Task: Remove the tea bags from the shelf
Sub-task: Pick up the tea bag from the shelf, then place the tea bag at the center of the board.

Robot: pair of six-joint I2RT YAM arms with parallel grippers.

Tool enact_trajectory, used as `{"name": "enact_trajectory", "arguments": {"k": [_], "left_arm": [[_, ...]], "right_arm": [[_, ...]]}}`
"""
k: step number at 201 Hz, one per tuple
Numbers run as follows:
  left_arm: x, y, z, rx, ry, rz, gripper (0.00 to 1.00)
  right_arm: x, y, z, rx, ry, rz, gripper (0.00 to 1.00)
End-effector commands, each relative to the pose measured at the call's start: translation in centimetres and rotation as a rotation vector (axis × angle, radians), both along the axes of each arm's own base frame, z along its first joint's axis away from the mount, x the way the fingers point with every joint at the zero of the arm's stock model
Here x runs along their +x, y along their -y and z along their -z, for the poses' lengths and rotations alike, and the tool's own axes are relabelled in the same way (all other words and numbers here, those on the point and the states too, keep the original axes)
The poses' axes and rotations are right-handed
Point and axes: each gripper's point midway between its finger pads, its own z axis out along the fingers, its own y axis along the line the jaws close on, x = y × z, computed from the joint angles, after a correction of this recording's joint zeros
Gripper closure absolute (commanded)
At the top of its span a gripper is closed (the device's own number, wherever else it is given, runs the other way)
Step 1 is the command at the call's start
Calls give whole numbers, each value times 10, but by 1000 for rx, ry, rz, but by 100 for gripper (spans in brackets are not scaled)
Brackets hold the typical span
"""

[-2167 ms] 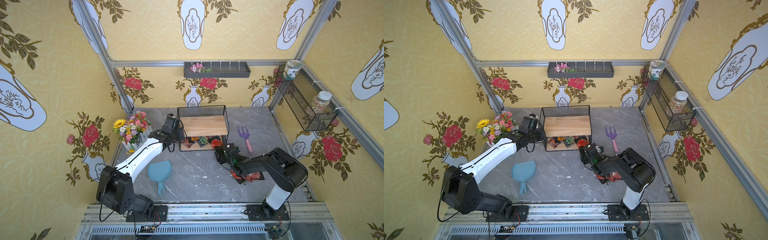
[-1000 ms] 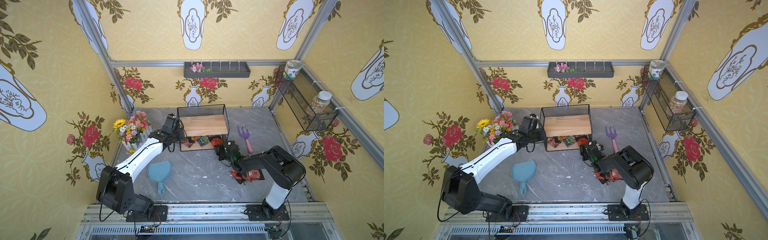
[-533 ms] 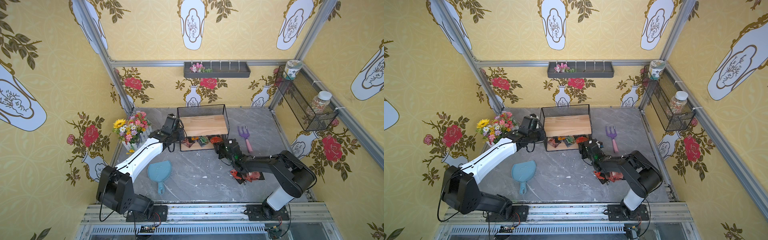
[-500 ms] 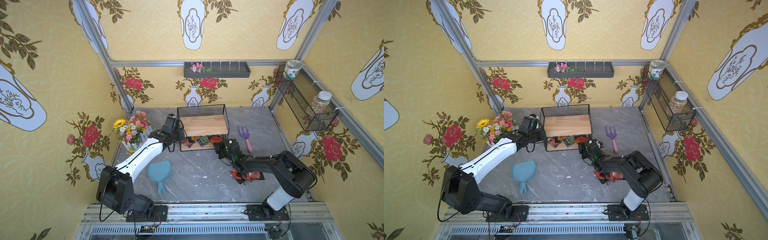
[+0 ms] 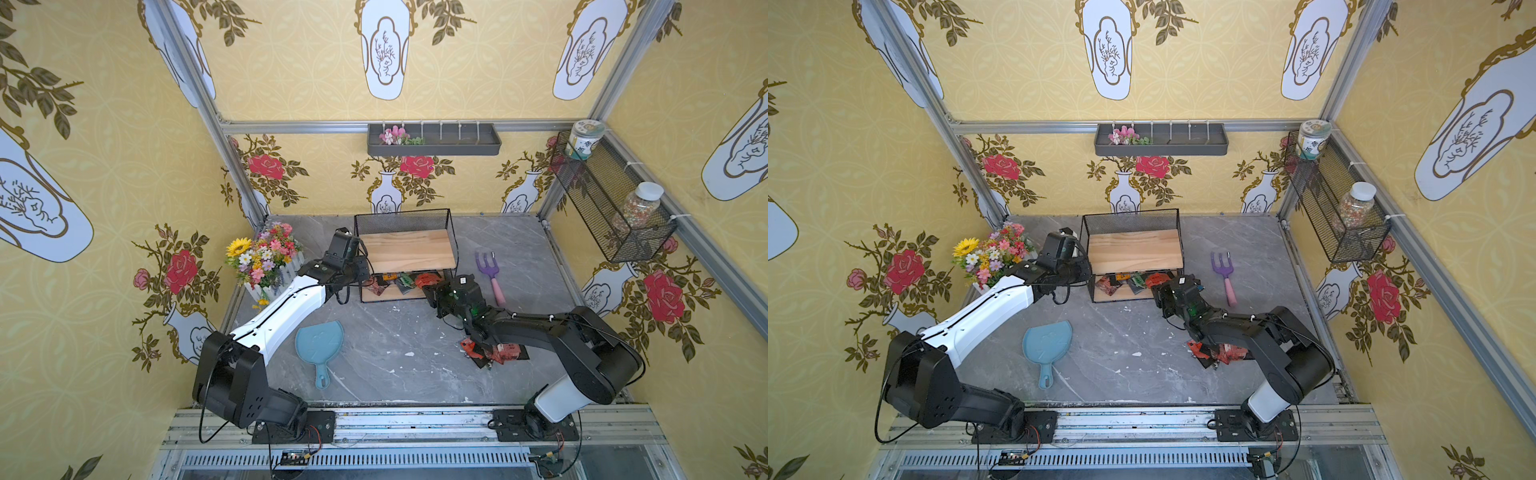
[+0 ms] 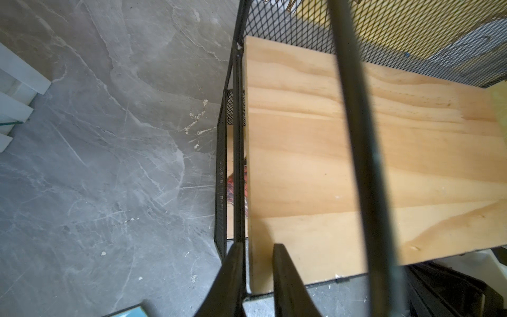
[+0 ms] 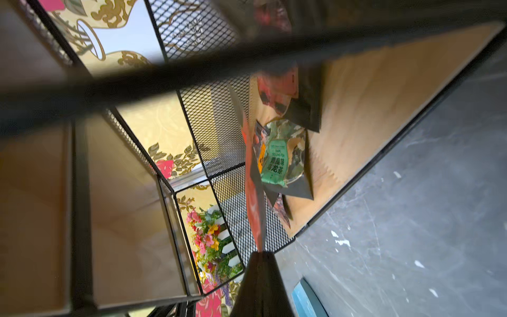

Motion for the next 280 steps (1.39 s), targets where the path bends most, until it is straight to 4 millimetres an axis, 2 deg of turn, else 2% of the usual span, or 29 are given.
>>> {"name": "enact_trajectory", "arguments": {"k": [1, 14, 39, 95, 141, 169, 196, 237, 273, 280], "left_arm": [[-5, 2, 7, 0, -40, 13, 76], [-5, 2, 6, 2, -38, 14, 76], [-4, 2, 6, 4, -36, 15, 76], [-4, 1, 5, 6, -32, 16, 76], [-5, 0, 5, 8, -35, 16, 76], [-5, 0, 5, 12, -35, 15, 76], [-5, 0, 5, 13, -36, 16, 76], [-5, 0, 4, 10, -34, 15, 76], [-4, 1, 4, 9, -35, 16, 76], [-4, 2, 5, 8, -37, 18, 76]], "right_arm": [[-28, -7, 7, -62, -69, -145, 100], [-50, -1, 13, -116, -133, -197, 100], [-85, 21, 10, -186, -175, -236, 100], [-134, 74, 4, -272, -262, -191, 100], [-134, 122, -10, -313, -227, -21, 100], [-132, 146, -6, -315, -262, 42, 100], [-139, 165, 1, -348, -320, 104, 100], [-149, 175, 18, -349, -399, 141, 100], [-151, 180, 18, -369, -414, 157, 100], [-152, 180, 19, -371, -422, 157, 97]]}}
